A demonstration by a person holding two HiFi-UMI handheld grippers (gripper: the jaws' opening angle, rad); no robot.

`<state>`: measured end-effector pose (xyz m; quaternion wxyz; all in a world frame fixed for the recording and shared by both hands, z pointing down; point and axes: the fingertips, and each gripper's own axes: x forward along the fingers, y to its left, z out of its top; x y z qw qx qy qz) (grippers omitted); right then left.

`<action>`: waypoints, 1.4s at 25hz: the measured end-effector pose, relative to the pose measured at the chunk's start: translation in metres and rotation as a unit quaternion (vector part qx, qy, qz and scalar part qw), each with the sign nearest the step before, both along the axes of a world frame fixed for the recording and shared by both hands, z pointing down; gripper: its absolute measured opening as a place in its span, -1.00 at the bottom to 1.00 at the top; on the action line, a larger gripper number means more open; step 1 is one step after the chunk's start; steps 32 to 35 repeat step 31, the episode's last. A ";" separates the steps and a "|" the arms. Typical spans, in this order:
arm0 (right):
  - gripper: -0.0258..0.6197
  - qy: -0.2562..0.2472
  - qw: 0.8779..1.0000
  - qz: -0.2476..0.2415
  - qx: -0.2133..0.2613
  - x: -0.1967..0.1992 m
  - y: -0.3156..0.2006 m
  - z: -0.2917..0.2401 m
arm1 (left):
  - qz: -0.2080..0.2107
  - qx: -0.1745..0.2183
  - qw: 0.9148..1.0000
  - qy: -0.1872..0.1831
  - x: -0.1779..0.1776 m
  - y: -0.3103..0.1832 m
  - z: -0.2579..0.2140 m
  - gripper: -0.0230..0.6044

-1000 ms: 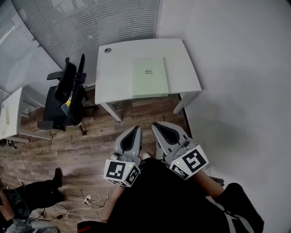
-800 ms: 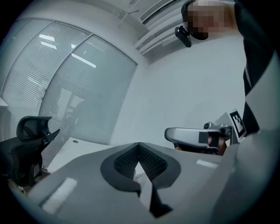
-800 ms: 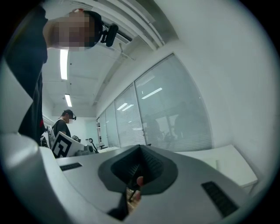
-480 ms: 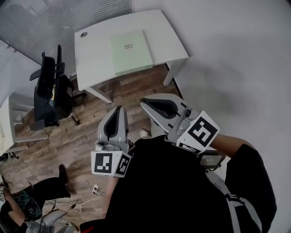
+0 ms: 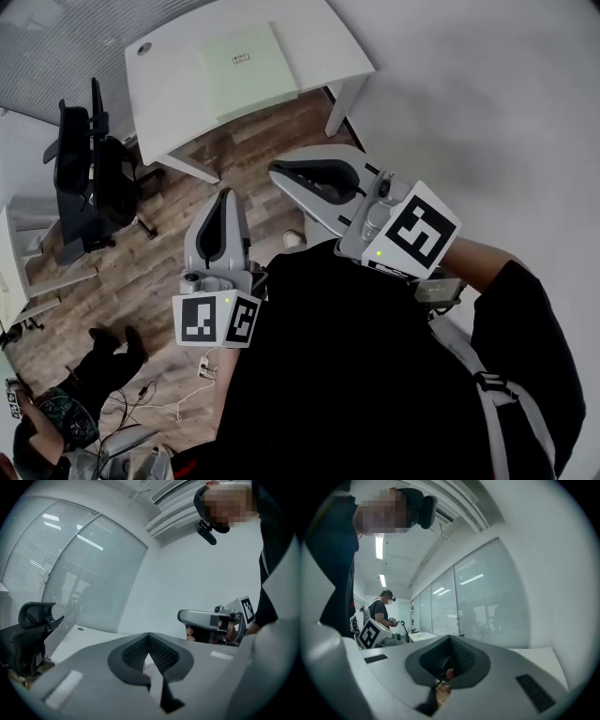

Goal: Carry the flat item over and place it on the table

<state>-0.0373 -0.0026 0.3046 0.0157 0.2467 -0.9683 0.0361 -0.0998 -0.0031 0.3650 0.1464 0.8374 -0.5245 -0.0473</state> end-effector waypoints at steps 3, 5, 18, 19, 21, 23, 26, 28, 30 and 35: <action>-0.92 0.001 1.000 -0.001 -0.011 -0.002 0.001 0.005 | -0.006 0.000 1.000 0.002 -0.002 0.000 0.001 -0.91; -0.92 0.000 1.000 0.006 -0.015 -0.002 0.002 0.007 | -0.009 0.000 1.000 0.002 -0.001 0.001 0.002 -0.91; -0.92 -0.033 0.996 0.080 -0.032 0.012 -0.006 0.010 | -0.016 -0.003 1.000 0.010 0.003 -0.001 0.011 -0.91; -0.92 -0.031 0.996 0.080 -0.033 0.012 -0.006 0.011 | -0.016 -0.004 1.000 0.011 0.003 -0.001 0.012 -0.91; -0.92 -0.028 0.996 0.081 -0.033 0.013 -0.005 0.012 | -0.017 -0.007 1.000 0.012 0.003 -0.002 0.013 -0.91; -0.92 -0.027 0.995 0.085 -0.033 0.015 -0.004 0.013 | -0.017 -0.009 1.000 0.013 0.004 -0.003 0.014 -0.91; -0.92 -0.028 0.995 0.091 -0.040 0.017 -0.007 0.014 | -0.015 -0.007 1.000 0.012 0.005 -0.006 0.012 -0.91; -0.92 -0.025 0.995 0.091 -0.044 0.016 -0.009 0.016 | -0.015 -0.007 1.000 0.012 0.005 -0.007 0.013 -0.91; -0.92 -0.023 0.995 0.088 -0.046 0.014 -0.010 0.019 | -0.016 -0.009 1.000 0.011 0.003 -0.009 0.014 -0.91; -0.92 -0.021 0.995 0.087 -0.047 0.013 -0.010 0.020 | -0.017 -0.010 1.000 0.011 0.002 -0.009 0.015 -0.91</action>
